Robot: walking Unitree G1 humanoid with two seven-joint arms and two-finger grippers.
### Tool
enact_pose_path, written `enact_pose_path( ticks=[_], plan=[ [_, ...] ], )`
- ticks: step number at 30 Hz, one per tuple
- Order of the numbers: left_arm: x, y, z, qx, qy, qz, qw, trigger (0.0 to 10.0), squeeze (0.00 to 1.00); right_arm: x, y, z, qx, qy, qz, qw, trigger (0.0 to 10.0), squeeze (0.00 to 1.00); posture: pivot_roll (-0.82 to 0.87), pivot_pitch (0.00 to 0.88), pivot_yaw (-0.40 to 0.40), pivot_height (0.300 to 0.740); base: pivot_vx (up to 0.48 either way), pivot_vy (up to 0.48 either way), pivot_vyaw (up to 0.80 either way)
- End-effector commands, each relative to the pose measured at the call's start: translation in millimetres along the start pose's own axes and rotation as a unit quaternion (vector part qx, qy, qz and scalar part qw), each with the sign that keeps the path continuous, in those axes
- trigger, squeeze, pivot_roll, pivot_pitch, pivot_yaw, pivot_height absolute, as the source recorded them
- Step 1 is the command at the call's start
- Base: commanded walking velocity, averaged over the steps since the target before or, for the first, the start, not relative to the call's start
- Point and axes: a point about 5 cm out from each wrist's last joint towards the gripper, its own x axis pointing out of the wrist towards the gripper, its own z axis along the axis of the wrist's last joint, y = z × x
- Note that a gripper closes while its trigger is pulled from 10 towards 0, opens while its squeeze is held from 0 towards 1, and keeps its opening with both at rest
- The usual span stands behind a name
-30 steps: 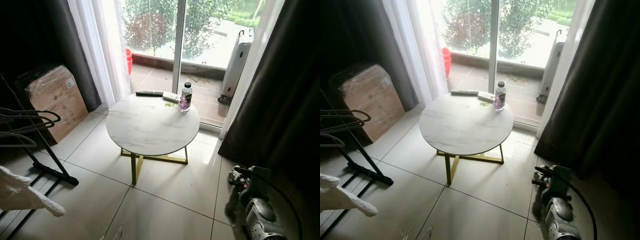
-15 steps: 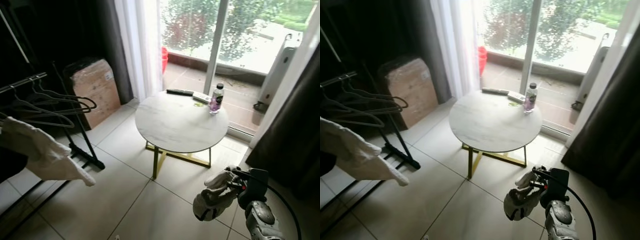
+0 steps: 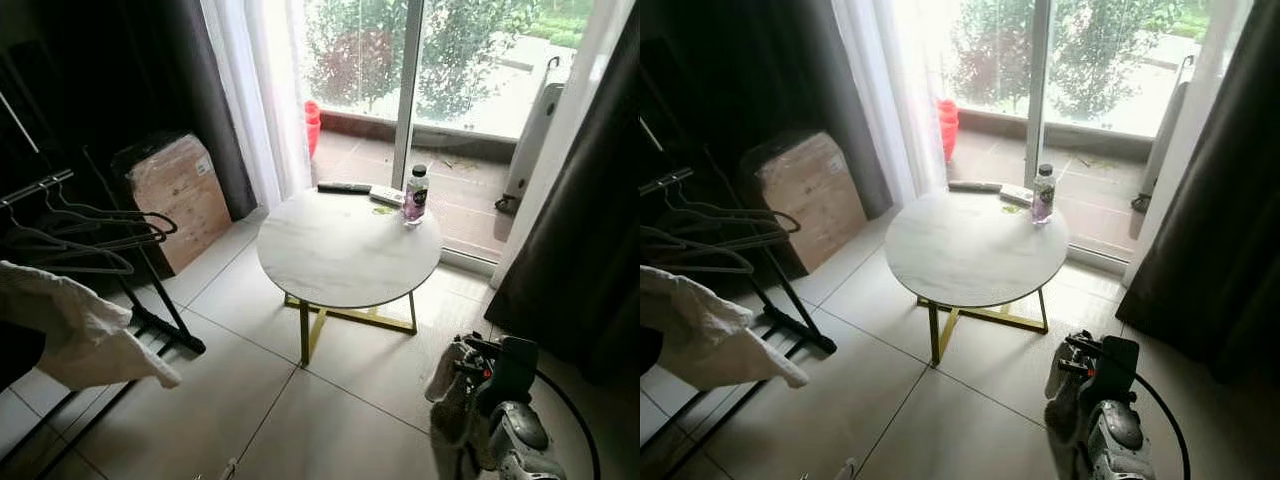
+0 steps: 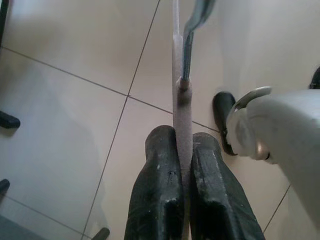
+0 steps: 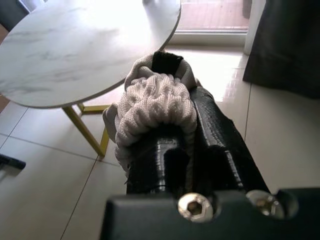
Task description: Hang hanger
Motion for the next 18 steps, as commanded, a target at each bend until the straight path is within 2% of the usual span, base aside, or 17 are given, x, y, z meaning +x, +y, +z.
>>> enact_pose_path(
  ticks=[1, 10, 18],
  plan=[
    [-1.1, 4.2, -3.9, -0.001, 0.009, 0.005, 1.000, 10.0, 0.00, 2.9, 4.7, 9.5, -0.006, -0.022, 0.013, 1.000, 10.0, 0.00, -0.07, 0.032, 0.054, 0.740, 0.382, 0.000, 0.61],
    [-1.1, -1.6, -8.1, -0.010, 0.016, 0.003, 1.000, 10.0, 0.00, 5.3, 13.1, 12.7, -0.020, -0.025, 0.035, 0.999, 10.0, 0.00, -0.06, 0.035, 0.045, 0.740, 0.382, 0.000, 0.67],
    [-0.8, -1.5, -7.0, -0.010, 0.016, 0.003, 1.000, 10.0, 0.00, 5.4, 12.4, 14.1, -0.018, -0.028, 0.037, 0.999, 10.0, 0.00, -0.06, 0.045, 0.044, 0.740, 0.383, 0.000, 0.00]
  ],
)
